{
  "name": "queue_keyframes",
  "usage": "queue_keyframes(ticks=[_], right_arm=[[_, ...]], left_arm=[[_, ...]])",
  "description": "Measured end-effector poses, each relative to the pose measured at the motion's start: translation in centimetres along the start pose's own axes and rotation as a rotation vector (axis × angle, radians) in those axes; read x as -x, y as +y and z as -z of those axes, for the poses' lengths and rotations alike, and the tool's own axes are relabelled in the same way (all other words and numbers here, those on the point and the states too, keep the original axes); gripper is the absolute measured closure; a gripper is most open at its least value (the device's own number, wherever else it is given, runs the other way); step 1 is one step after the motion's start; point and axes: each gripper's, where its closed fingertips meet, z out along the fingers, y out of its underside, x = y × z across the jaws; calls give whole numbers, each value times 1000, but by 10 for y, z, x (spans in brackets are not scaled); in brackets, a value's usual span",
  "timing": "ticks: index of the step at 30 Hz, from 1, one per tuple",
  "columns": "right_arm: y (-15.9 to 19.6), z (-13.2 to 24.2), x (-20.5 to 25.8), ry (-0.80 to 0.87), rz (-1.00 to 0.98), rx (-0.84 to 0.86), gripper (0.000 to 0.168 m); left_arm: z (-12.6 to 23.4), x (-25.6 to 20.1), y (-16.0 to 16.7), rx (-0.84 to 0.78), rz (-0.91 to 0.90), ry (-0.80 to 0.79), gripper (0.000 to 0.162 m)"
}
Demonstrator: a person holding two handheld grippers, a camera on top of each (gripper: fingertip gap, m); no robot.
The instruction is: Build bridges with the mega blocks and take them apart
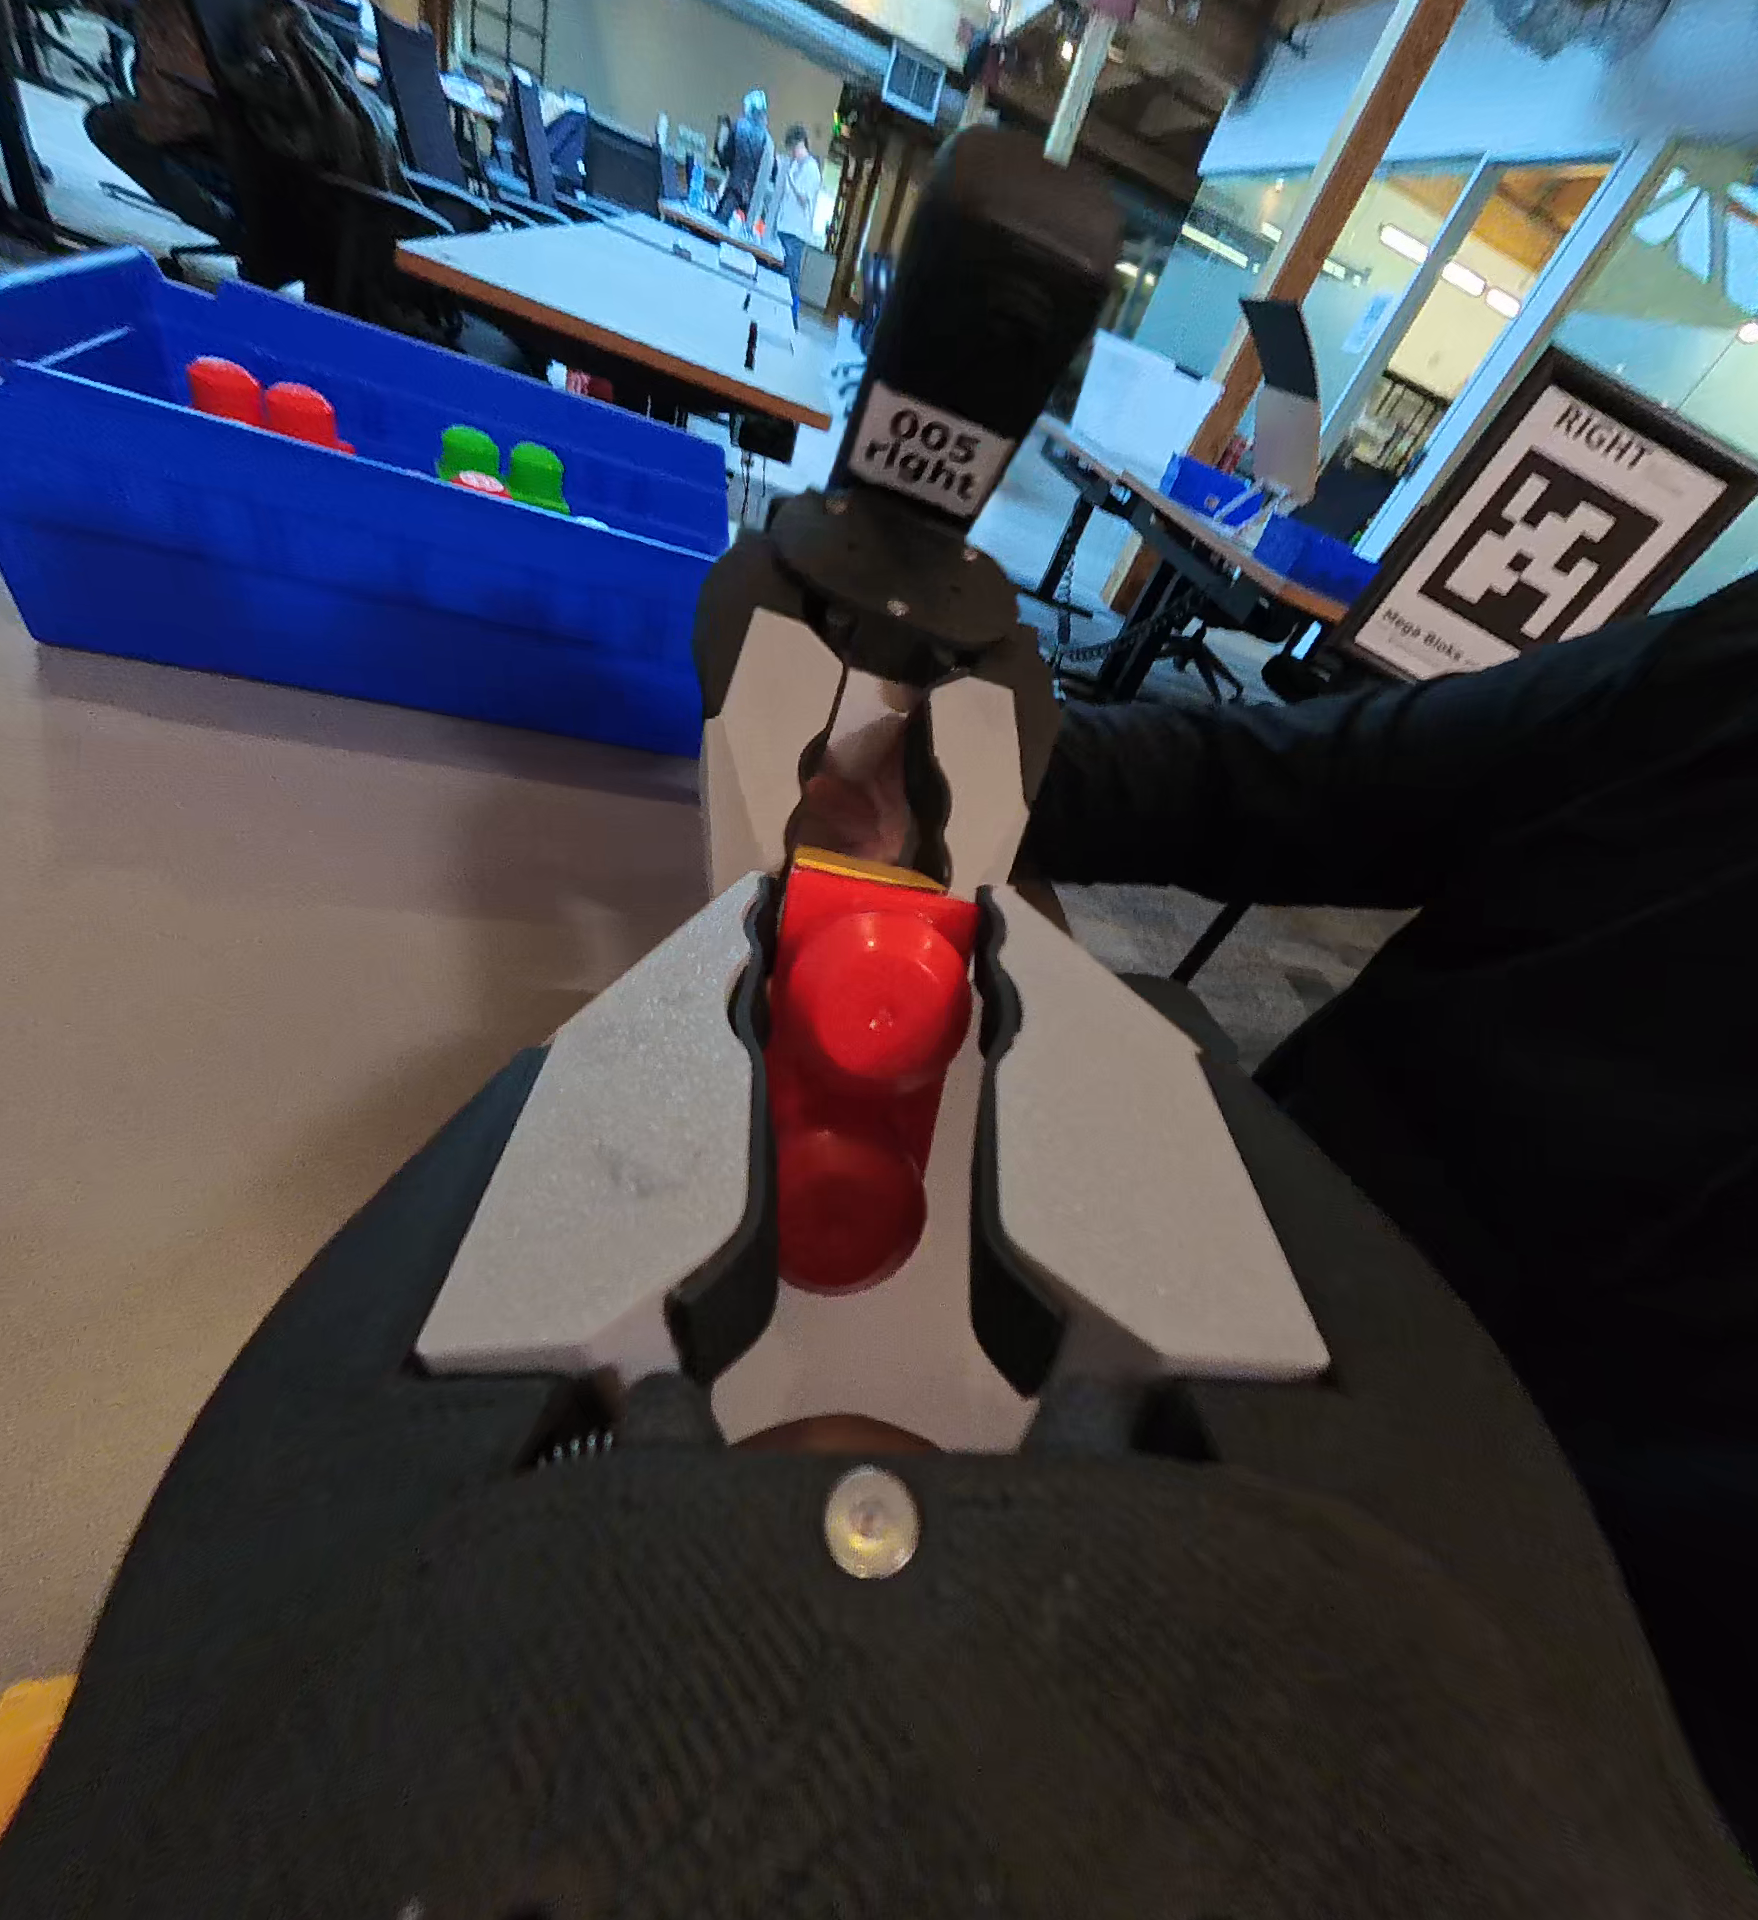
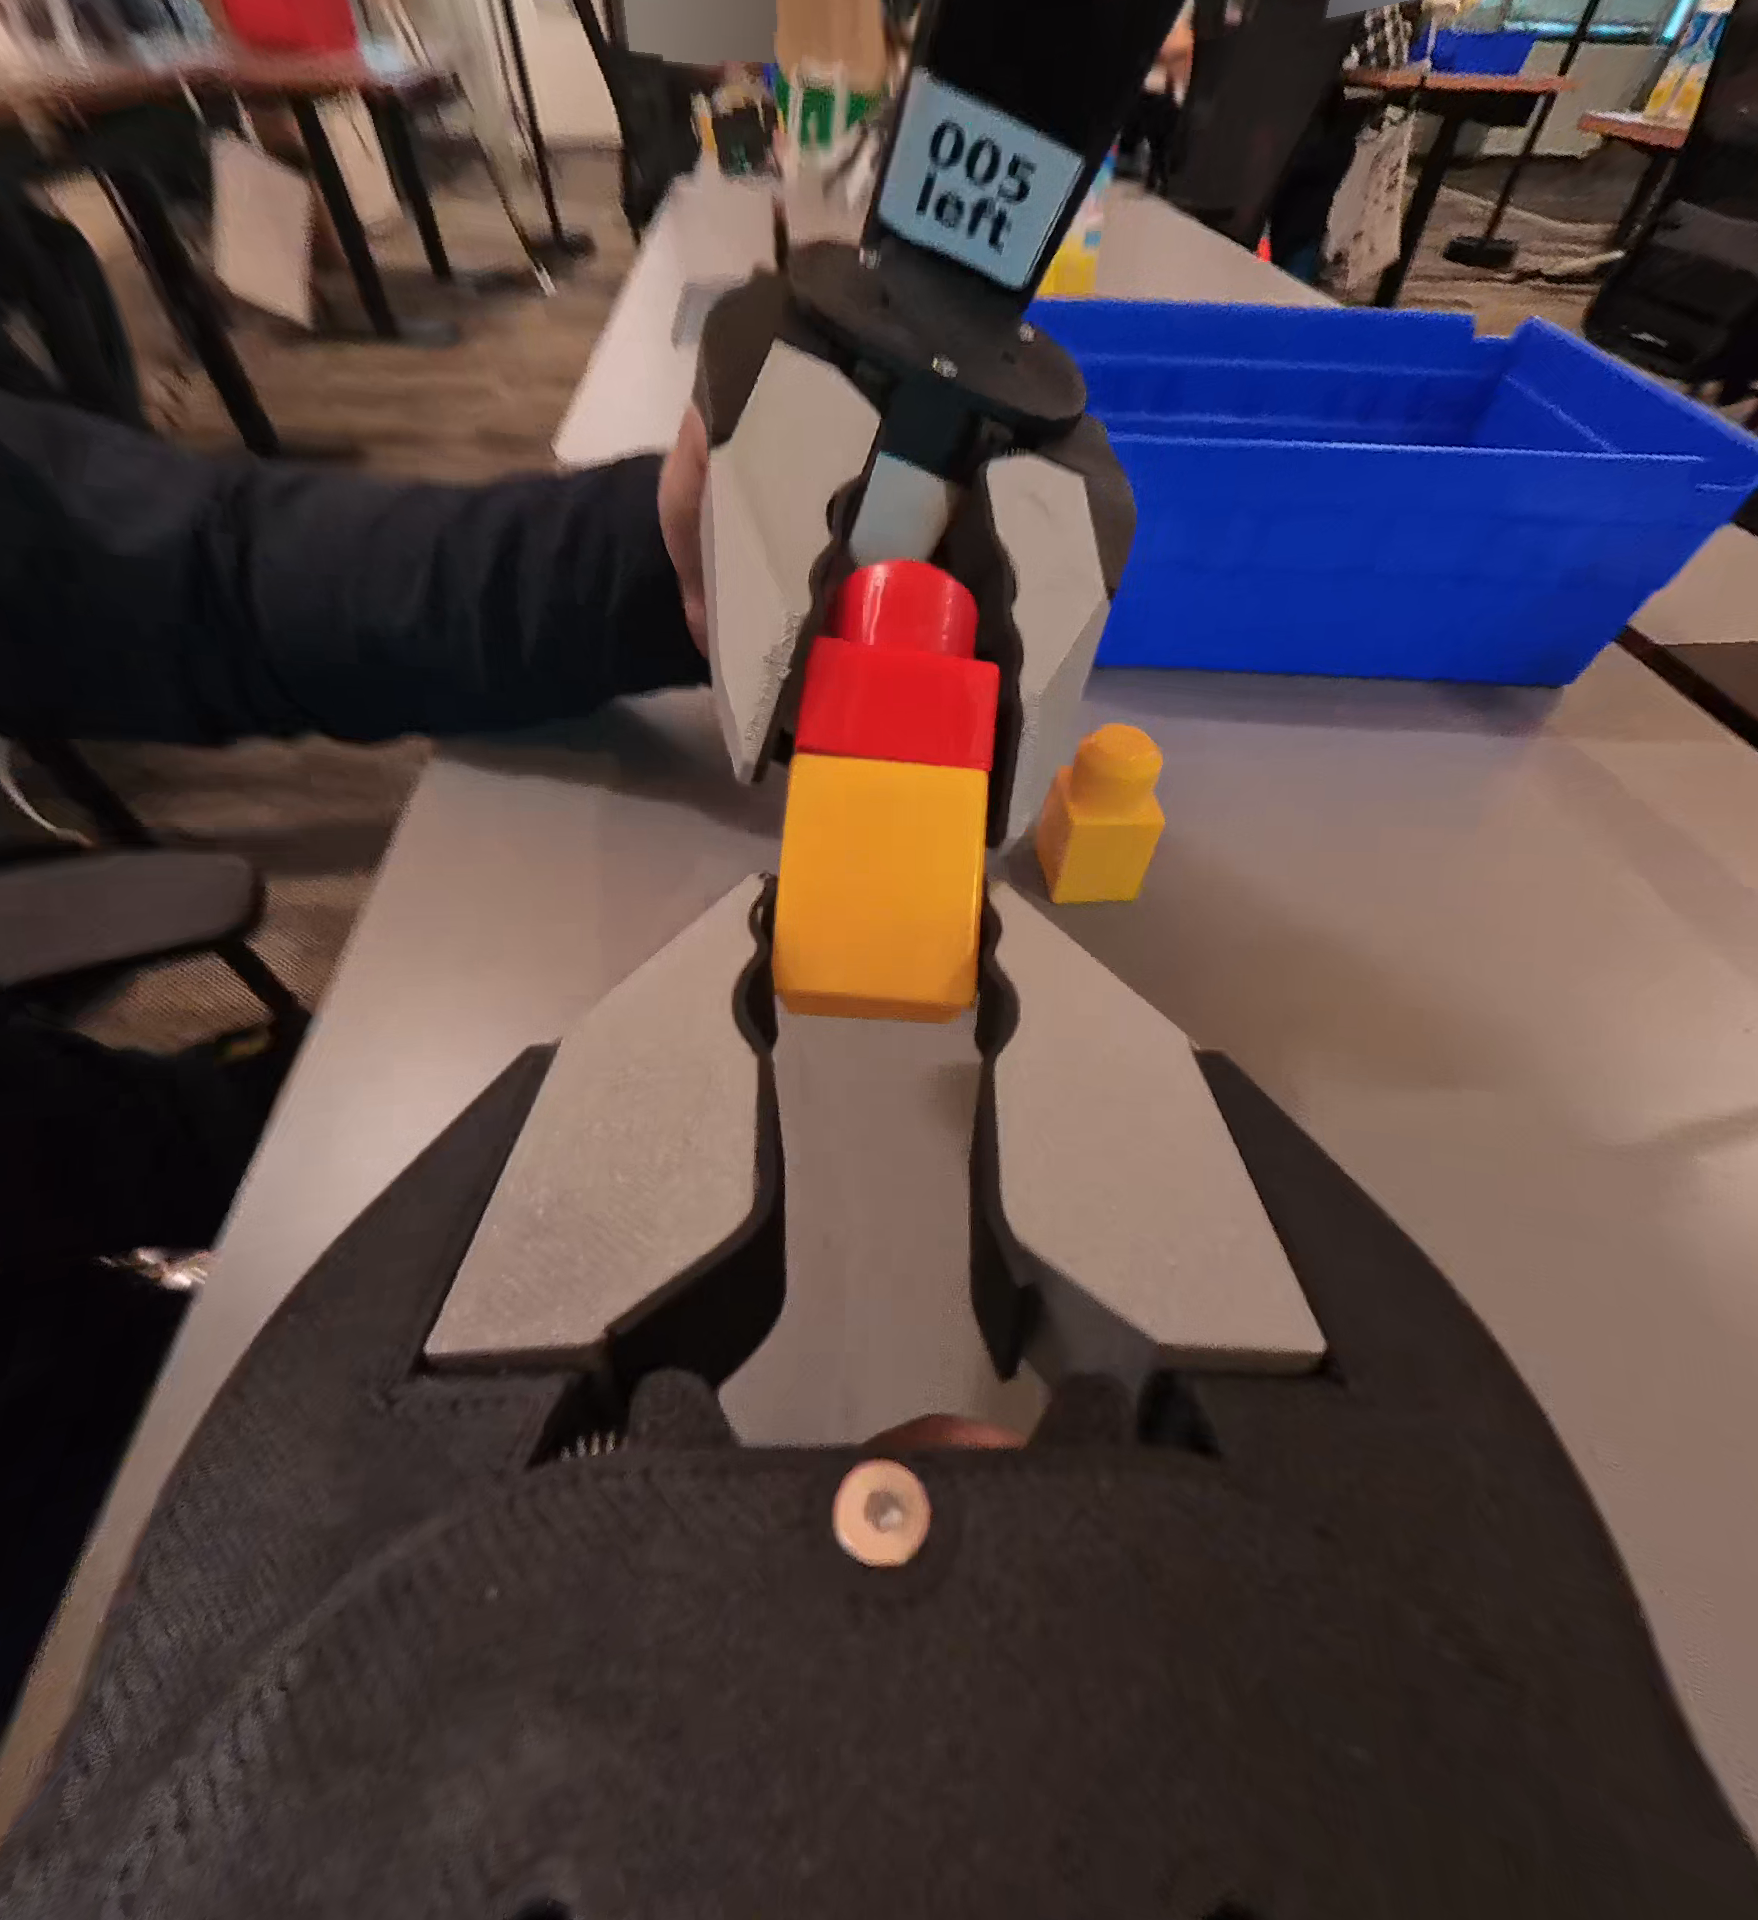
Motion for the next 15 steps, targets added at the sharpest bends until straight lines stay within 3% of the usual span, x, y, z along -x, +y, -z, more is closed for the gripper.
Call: queue_keyframes(ticks=[15], right_arm=[[11, 4, -1, -134, -240, -66, 135]], left_arm=[[19, 12, 8, 81, -43, -82, 132]])
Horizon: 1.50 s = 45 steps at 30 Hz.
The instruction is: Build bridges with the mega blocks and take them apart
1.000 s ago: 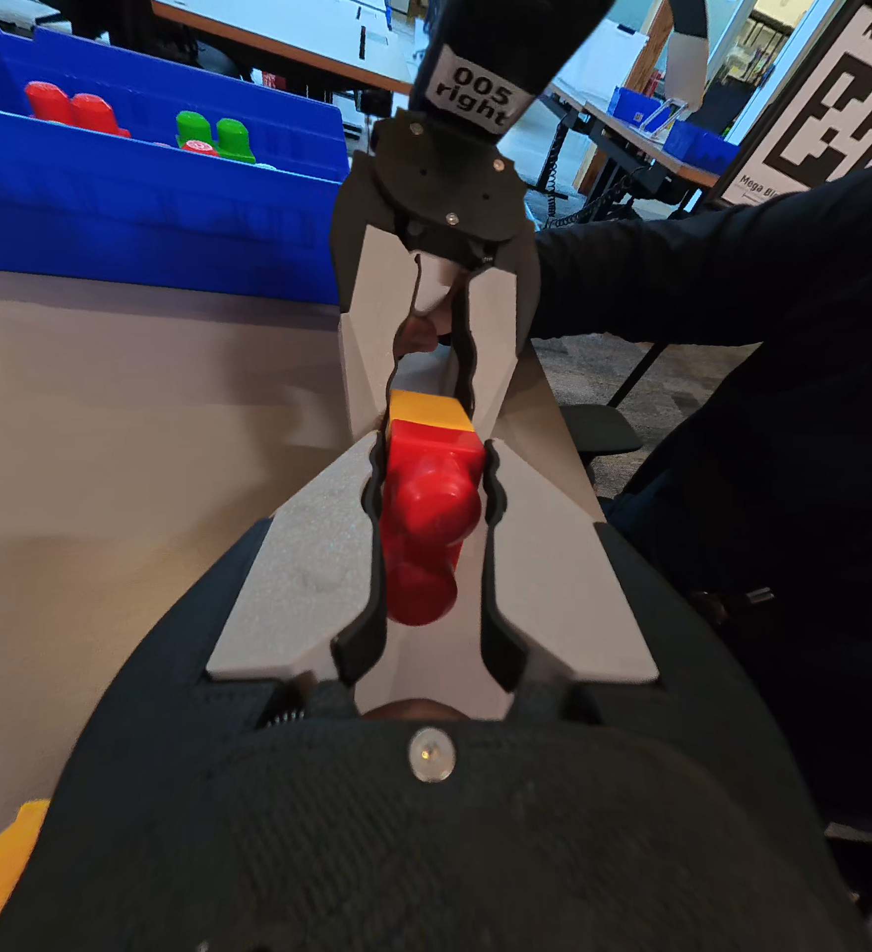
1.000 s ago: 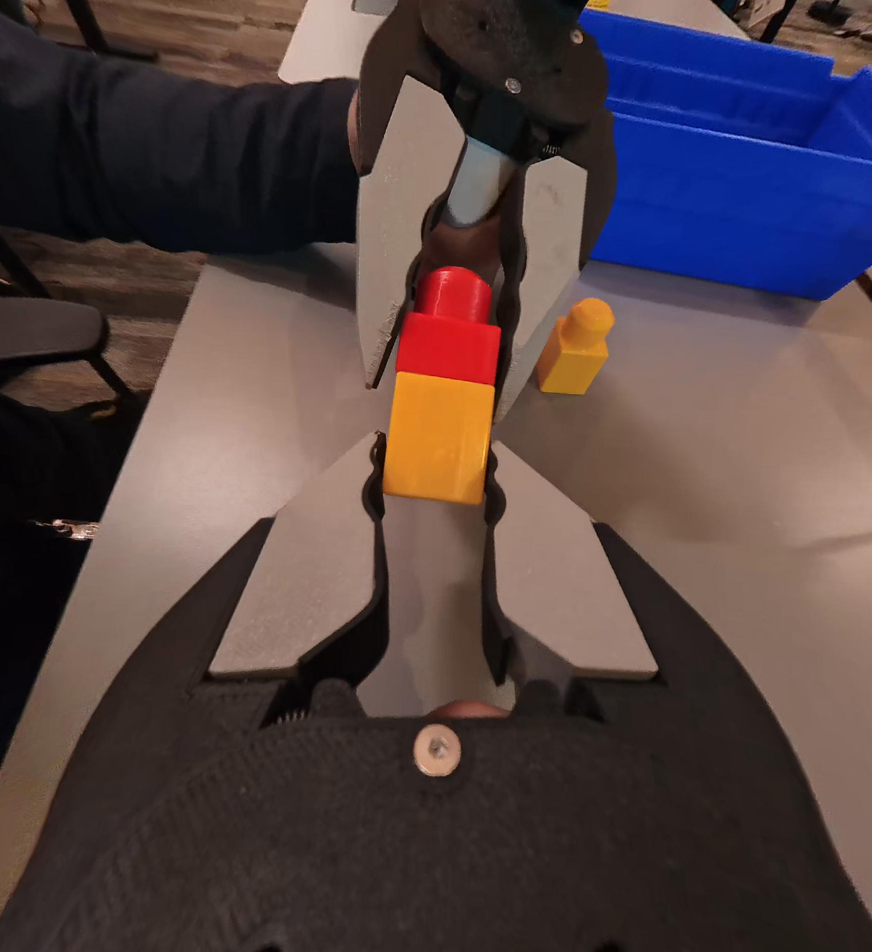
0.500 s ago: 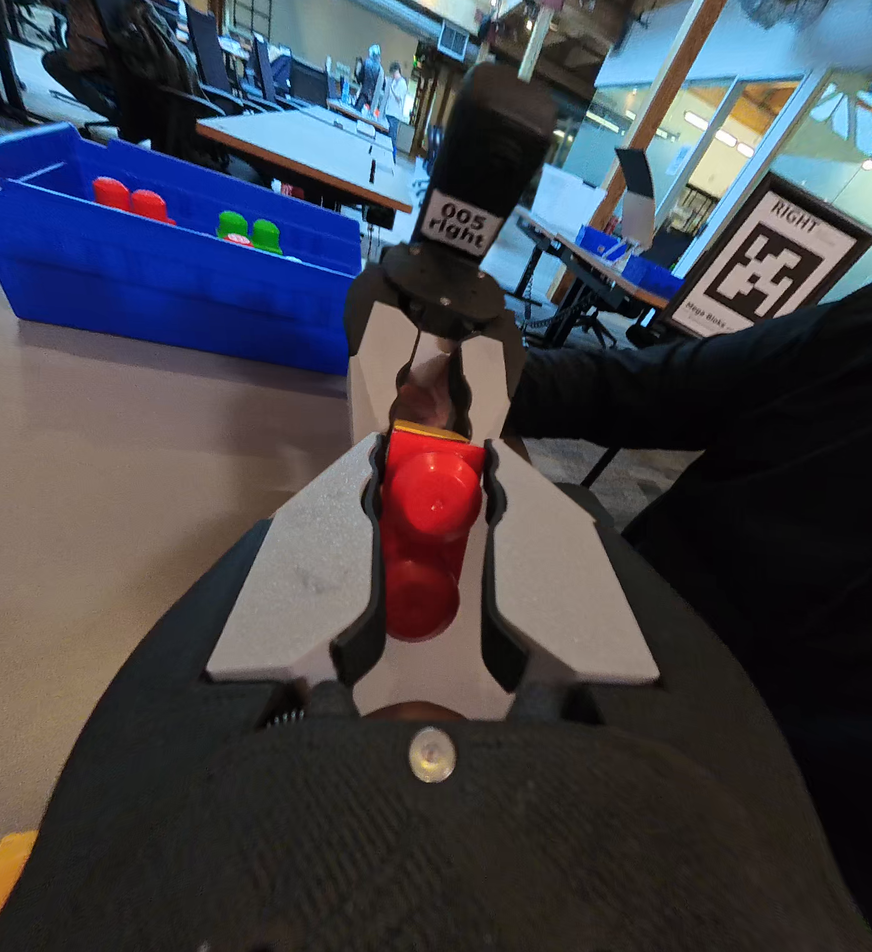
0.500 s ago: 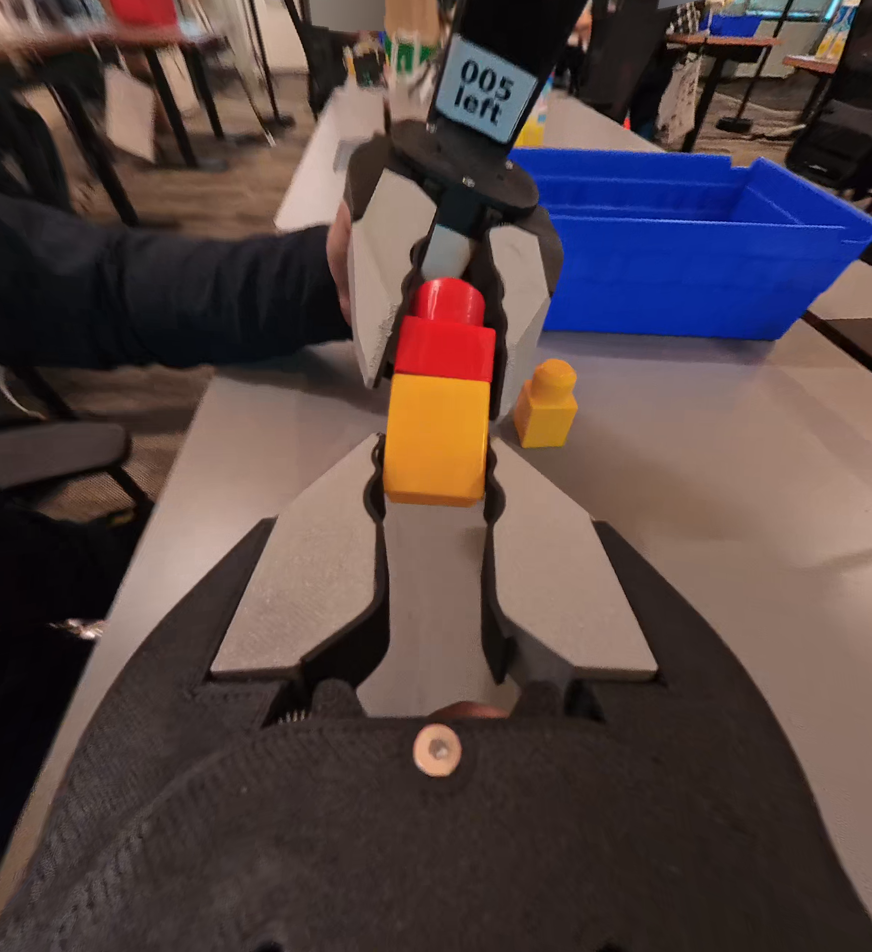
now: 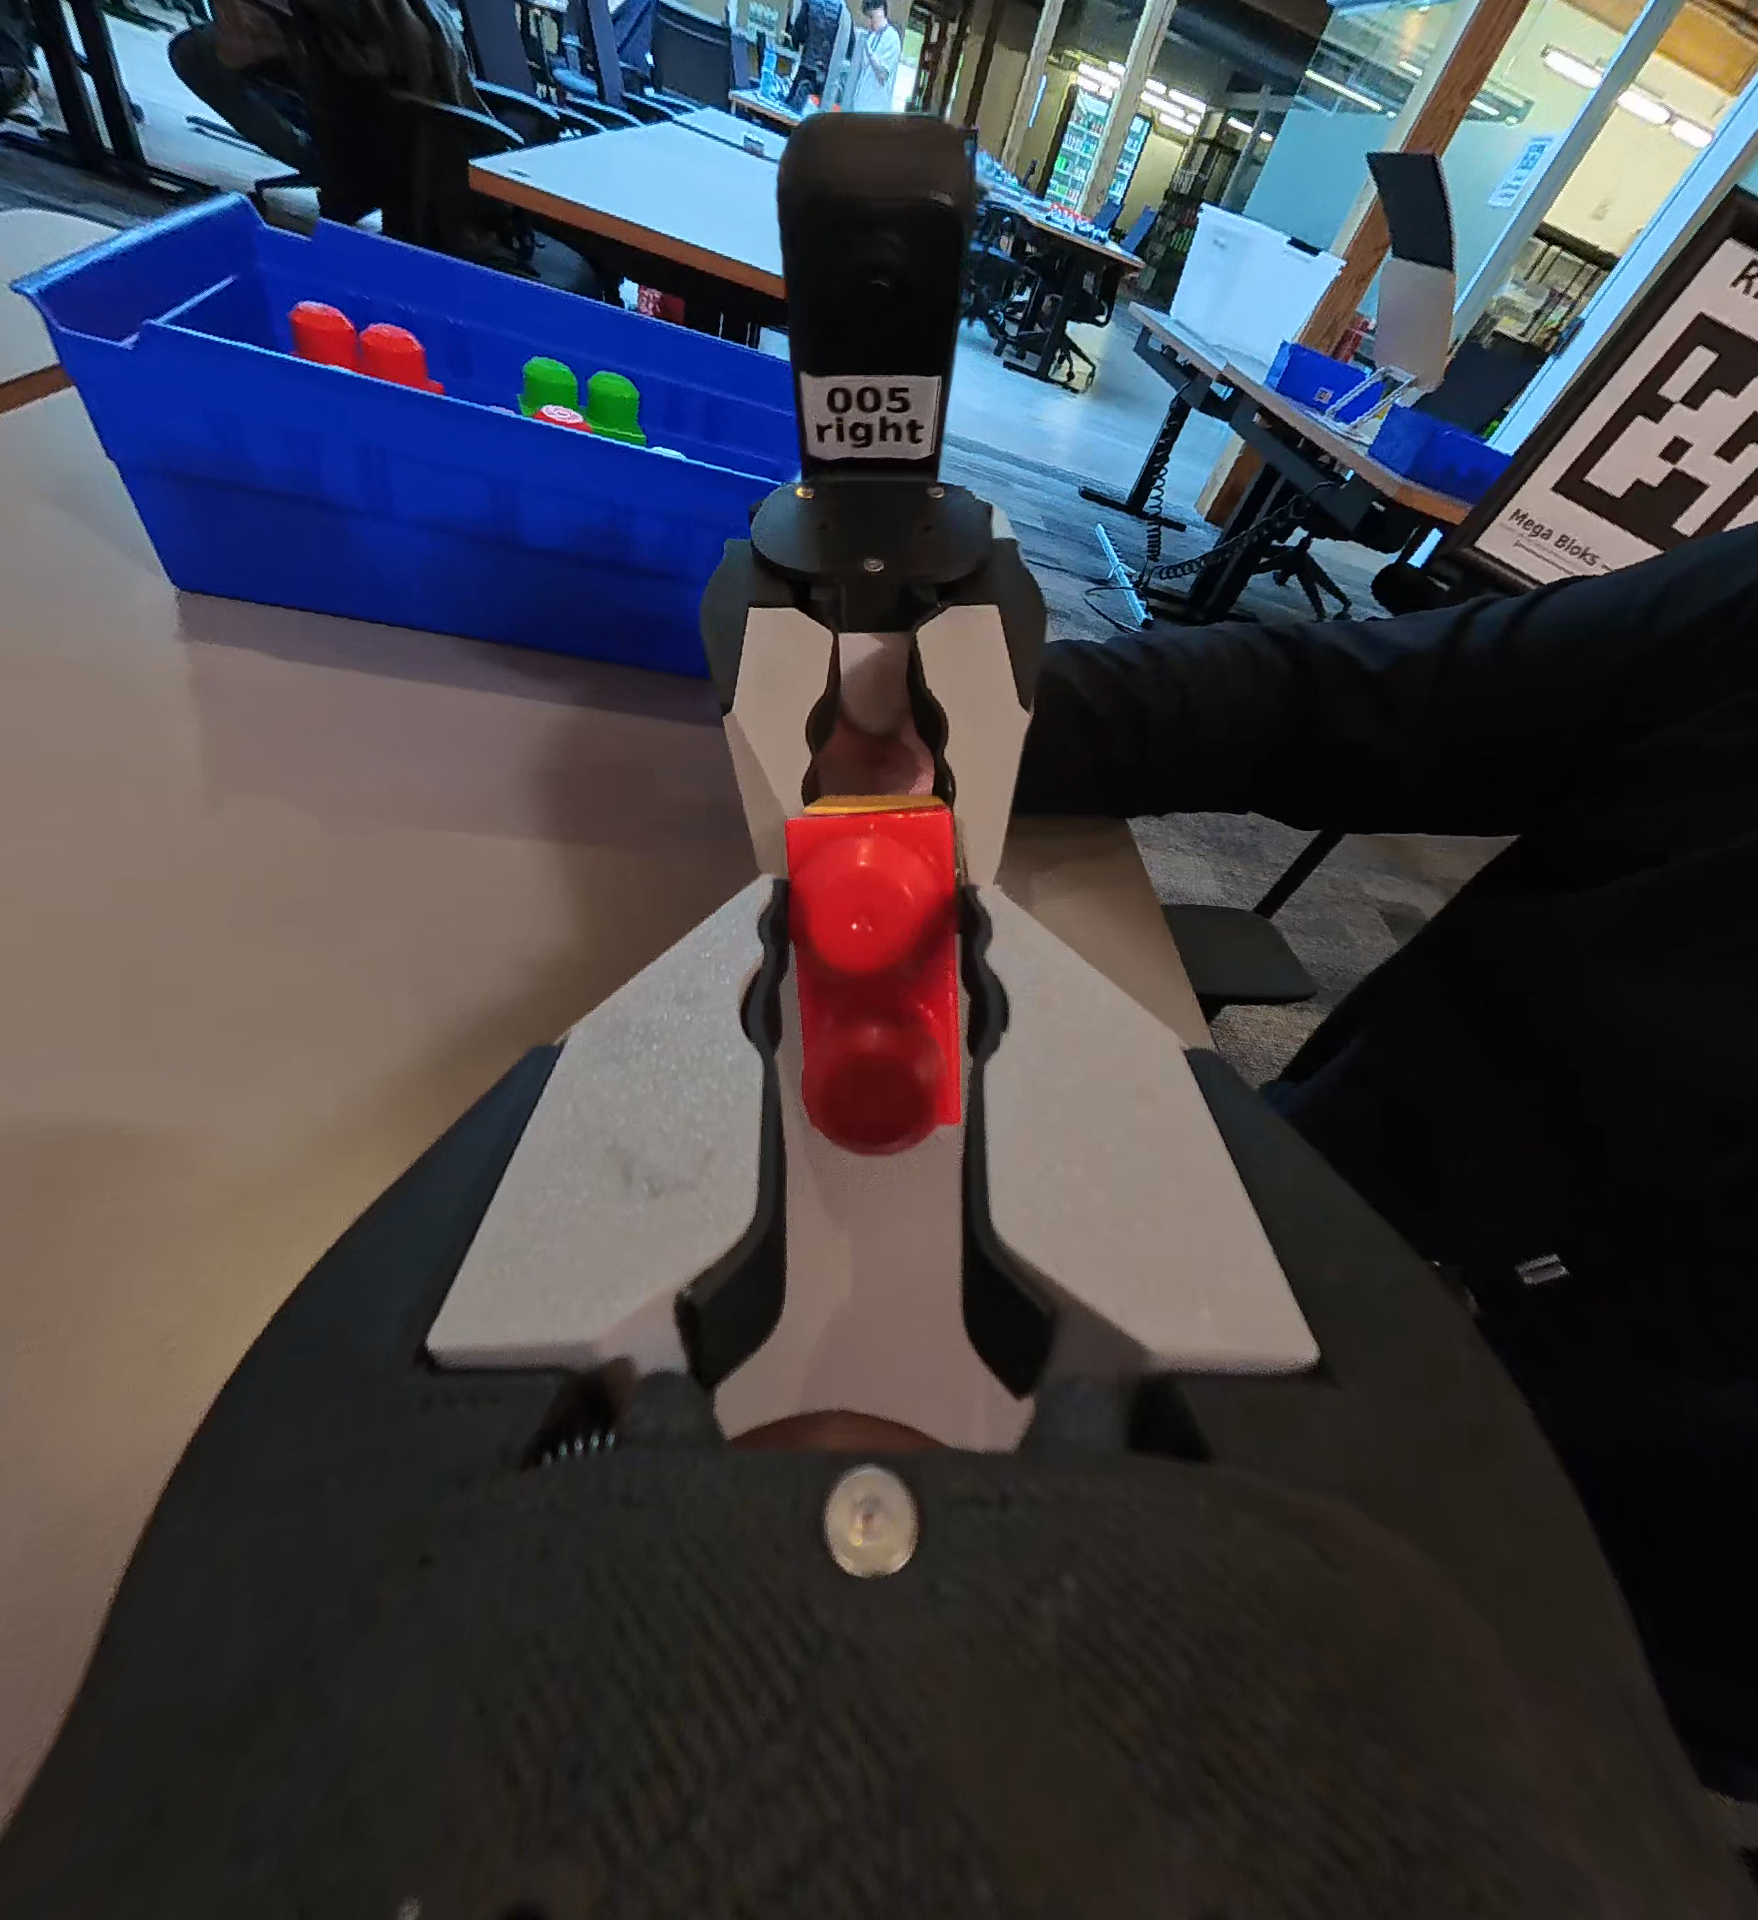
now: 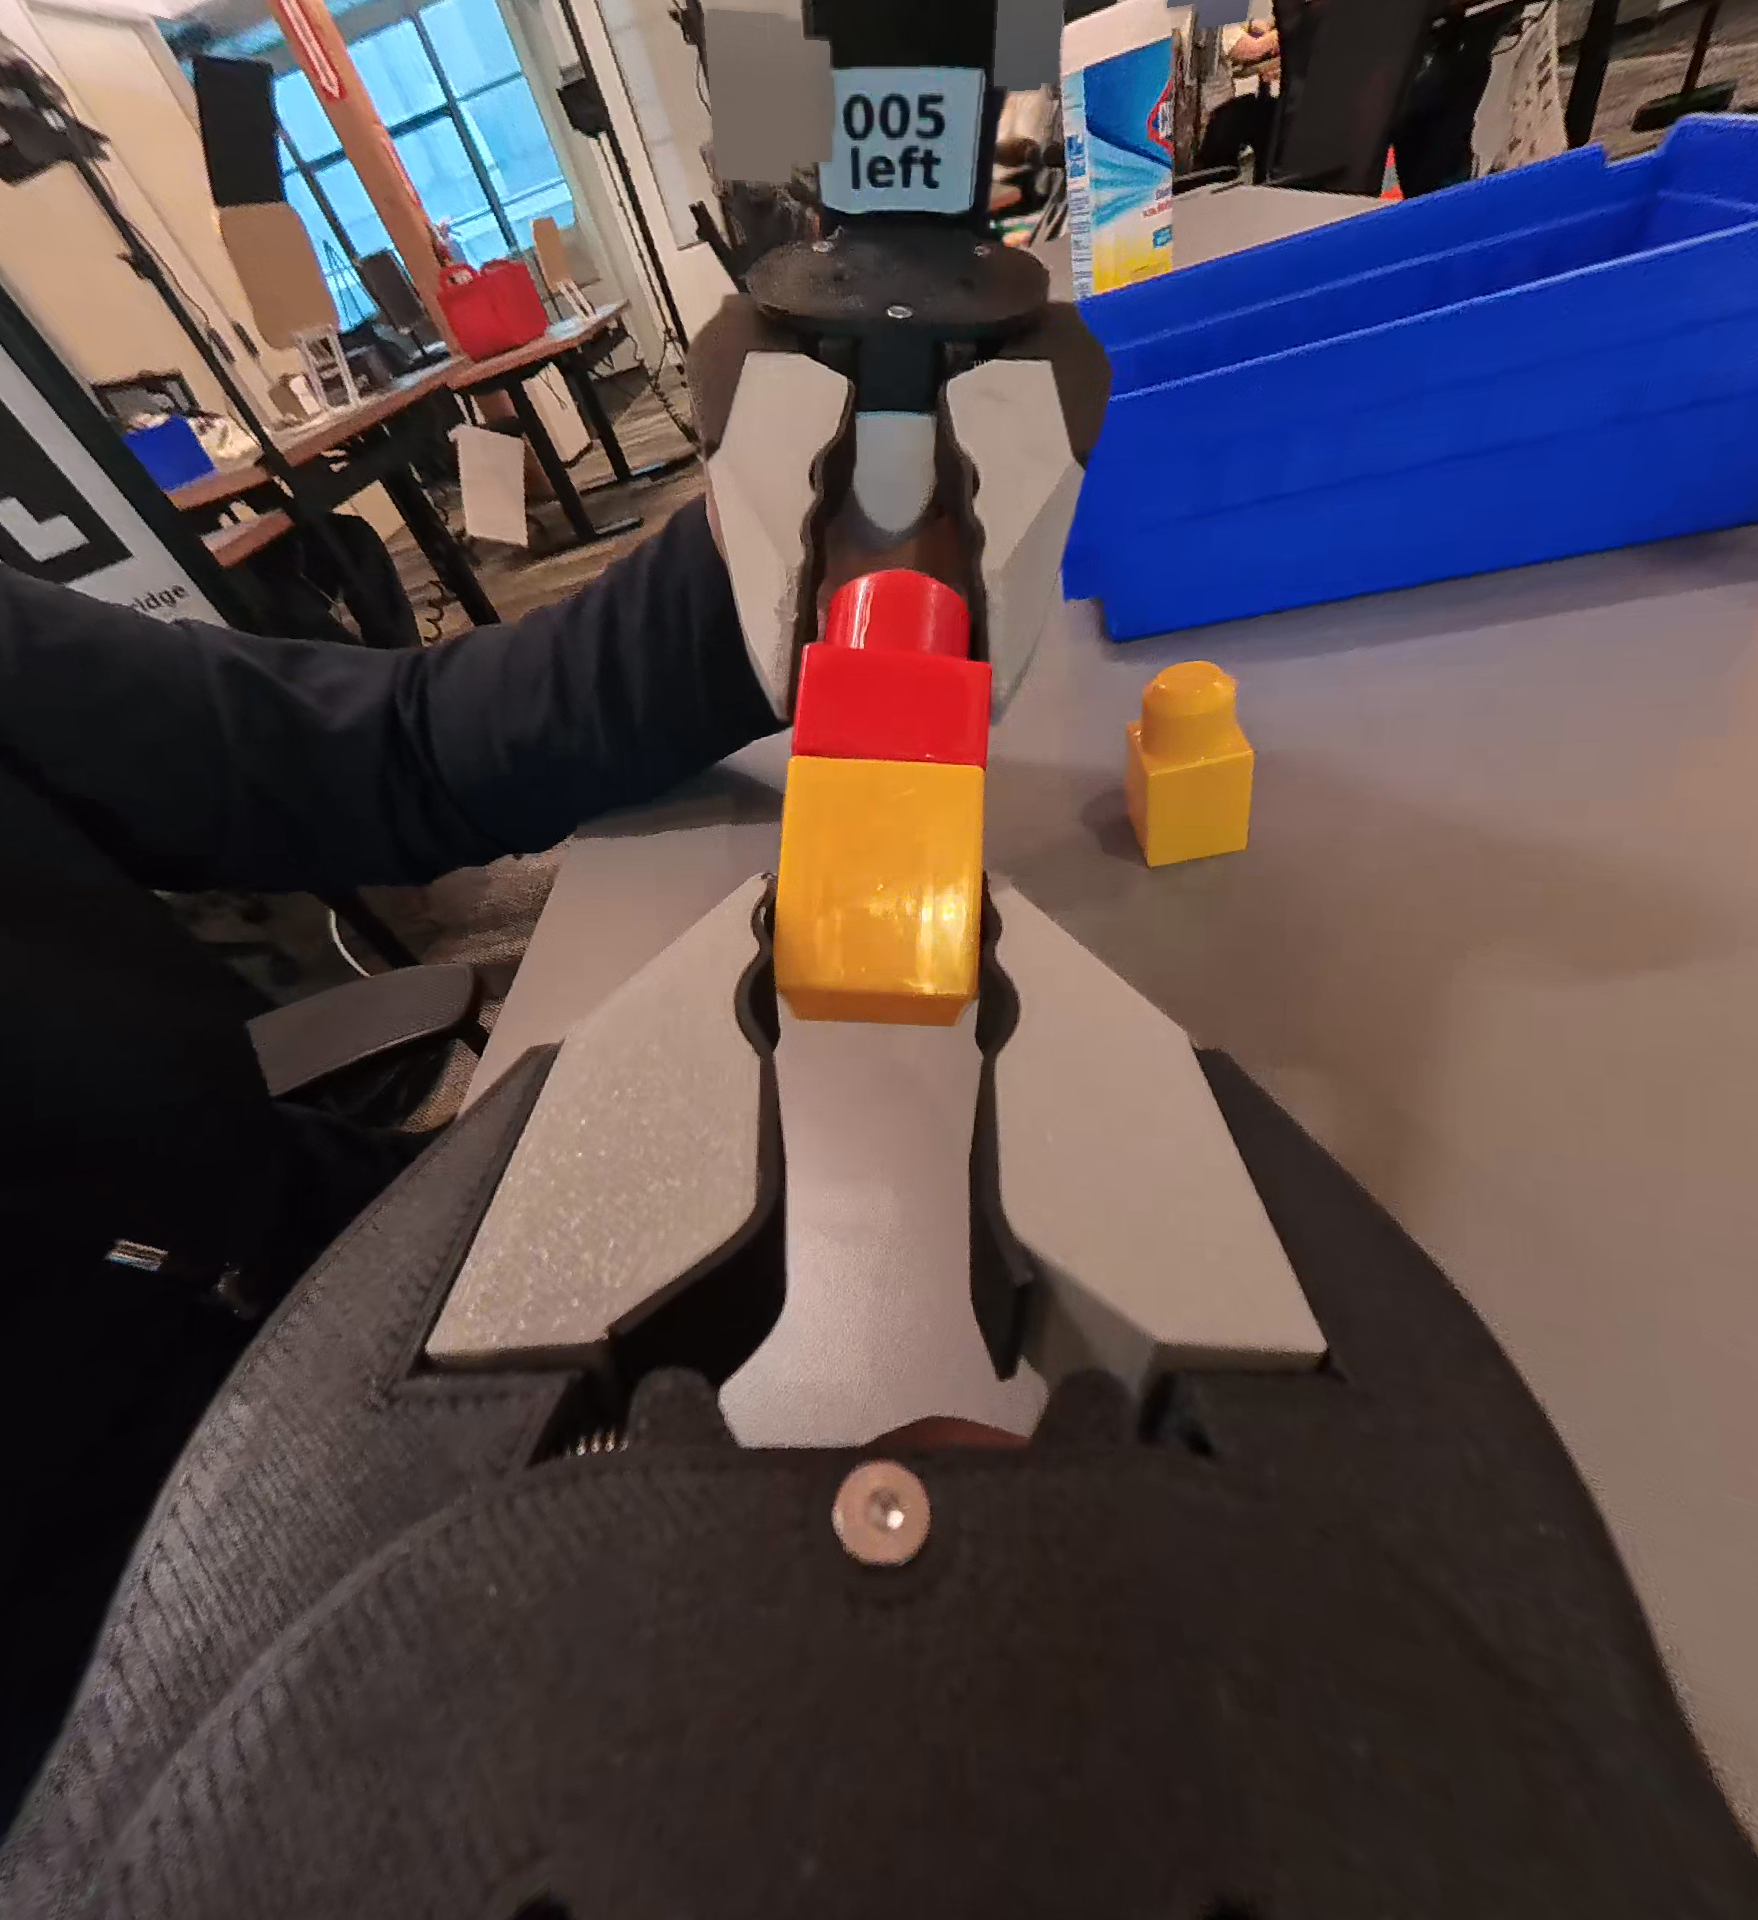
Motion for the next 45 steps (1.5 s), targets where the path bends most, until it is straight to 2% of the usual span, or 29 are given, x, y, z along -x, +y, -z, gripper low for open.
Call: queue_keyframes(ticks=[9, 19, 22, 26, 36, 45], right_arm=[[11, -4, -2, -22, -63, 48, 135], [13, -1, -5, -8, -71, 62, 136], [21, 0, -8, 48, 11, 141, 136], [16, 5, -6, 25, -11, 113, 136], [29, 2, -3, -30, -88, 163, 136], [26, -1, 1, -98, -198, 114, 136]], left_arm=[[-9, 1, 21, 96, 54, 29, 125], [-15, 6, 31, 146, 95, 9, 131], [-24, 8, 50, 249, 39, -26, 131], [-28, 5, 42, 199, 70, 3, 131], [-33, 2, 54, 263, 57, 22, 130], [-32, -1, 52, 255, 60, 32, 129]])
